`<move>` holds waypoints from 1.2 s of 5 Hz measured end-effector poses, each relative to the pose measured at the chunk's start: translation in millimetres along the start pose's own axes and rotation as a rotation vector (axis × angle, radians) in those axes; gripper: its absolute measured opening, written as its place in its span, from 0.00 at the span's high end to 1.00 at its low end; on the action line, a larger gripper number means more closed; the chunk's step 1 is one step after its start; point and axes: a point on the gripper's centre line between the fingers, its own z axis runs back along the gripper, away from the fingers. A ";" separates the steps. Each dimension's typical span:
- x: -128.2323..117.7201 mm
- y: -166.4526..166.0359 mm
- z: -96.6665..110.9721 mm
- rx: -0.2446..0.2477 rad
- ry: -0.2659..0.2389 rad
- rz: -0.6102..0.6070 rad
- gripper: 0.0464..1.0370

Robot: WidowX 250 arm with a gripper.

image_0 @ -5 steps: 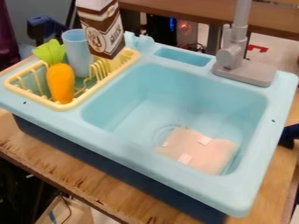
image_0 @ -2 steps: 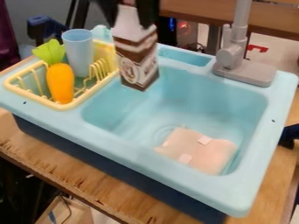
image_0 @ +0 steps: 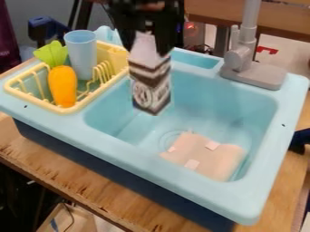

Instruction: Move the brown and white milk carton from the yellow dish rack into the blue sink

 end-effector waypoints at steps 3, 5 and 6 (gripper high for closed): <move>26.1 3.4 -35.5 -0.001 0.006 0.006 0.24; 21.5 2.9 -37.0 -0.004 0.039 0.021 0.02; 23.4 7.5 -31.3 -0.020 0.036 0.045 0.03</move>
